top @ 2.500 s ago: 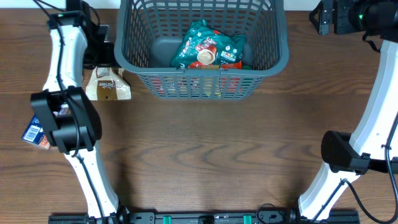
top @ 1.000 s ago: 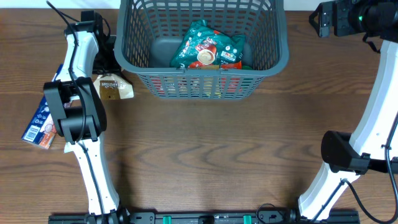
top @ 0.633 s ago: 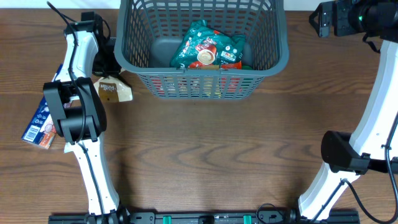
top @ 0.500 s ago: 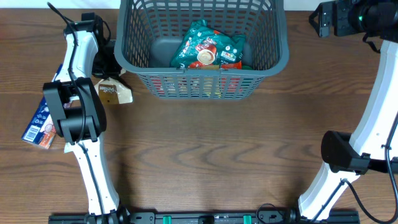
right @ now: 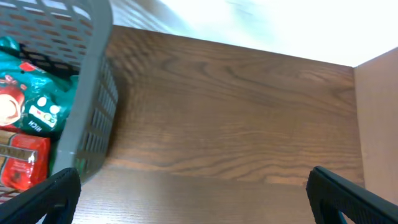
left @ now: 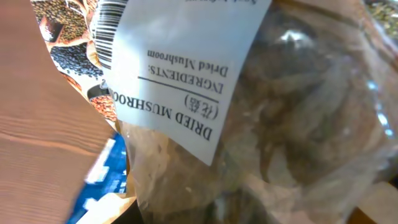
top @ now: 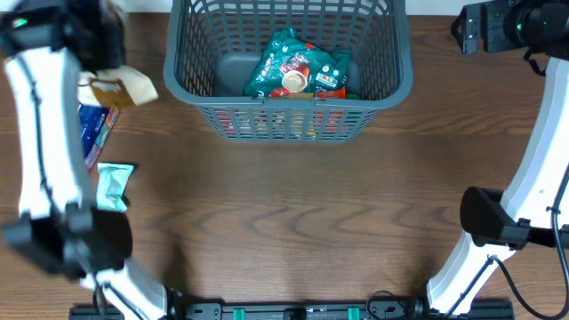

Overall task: Pack container
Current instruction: 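Lift the mushroom bag with the left gripper toward the basket, then lower the mushroom bag into the basket, open the left gripper, withdraw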

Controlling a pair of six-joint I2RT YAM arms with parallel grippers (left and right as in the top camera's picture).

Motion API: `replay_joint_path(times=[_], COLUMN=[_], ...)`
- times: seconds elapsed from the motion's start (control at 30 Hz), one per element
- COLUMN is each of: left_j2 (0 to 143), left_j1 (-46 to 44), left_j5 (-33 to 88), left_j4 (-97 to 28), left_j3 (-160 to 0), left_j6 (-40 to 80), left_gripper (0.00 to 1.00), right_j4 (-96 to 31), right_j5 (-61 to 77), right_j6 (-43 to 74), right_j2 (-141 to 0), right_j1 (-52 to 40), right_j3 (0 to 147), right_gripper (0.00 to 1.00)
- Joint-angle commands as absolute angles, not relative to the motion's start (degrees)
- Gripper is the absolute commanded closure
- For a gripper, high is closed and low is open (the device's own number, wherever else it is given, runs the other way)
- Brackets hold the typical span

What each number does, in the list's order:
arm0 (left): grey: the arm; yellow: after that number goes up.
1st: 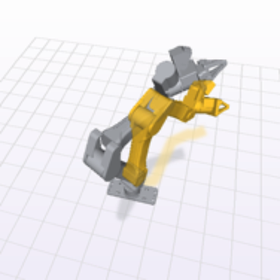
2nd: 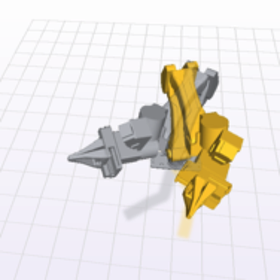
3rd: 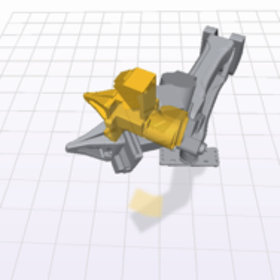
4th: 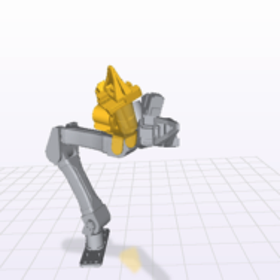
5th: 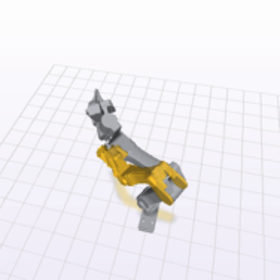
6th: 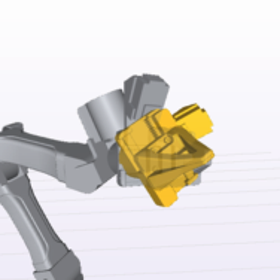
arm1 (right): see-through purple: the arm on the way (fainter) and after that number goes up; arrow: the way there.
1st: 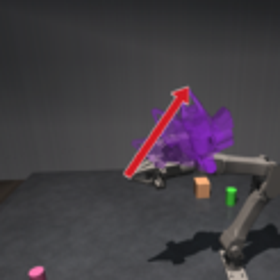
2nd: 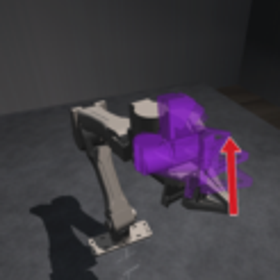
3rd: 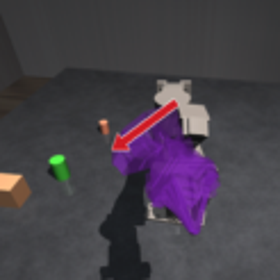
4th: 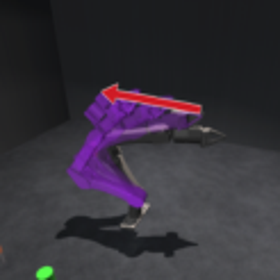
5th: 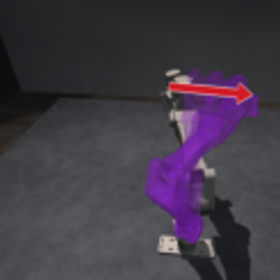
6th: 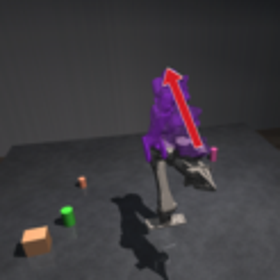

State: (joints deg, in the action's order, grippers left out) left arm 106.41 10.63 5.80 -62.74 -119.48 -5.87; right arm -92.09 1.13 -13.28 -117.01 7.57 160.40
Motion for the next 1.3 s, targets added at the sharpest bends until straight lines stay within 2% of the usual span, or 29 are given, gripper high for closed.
replay_joint_path(times=[0.0, 0.2, 0.4, 0.63, 0.83, 1.27], left_j2=[100.7, 93.0, 91.7, 96.7, 106.0, 122.7], left_j1=[9.5, 2.7, -5.9, -13.3, -14.1, -15.7], left_j5=[6.0, 6.0, 6.0, 6.0, 7.2, 8.5], left_j4=[-62.7, -62.0, -57.2, -43.6, -32.4, -41.7], left_j3=[-119.9, -119.9, -119.9, -119.9, -119.9, -119.9], left_j6=[-7.0, -21.3, -33.3, -49.3, -49.9, -49.0], left_gripper=[0.94, 0.94, 0.94, 0.94, 0.94, 0.94], right_j4=[-92.2, -92.0, -92.3, -94.6, -94.9, -94.7], right_j5=[0.0, 0.0, 0.7, 0.7, 0.7, 1.6], right_j6=[-10.6, -3.7, 0.6, 0.4, 0.4, 0.4], right_j2=[-117.3, -117.3, -117.3, -117.3, -117.3, -117.3], right_j1=[10.3, 16.9, 24.3, 28.3, 28.6, 28.6], right_j3=[160.3, 160.3, 160.3, 160.3, 160.3, 160.3], right_gripper=[0.01, 0.01, 0.01, 0.01, 0.01, 0.01])
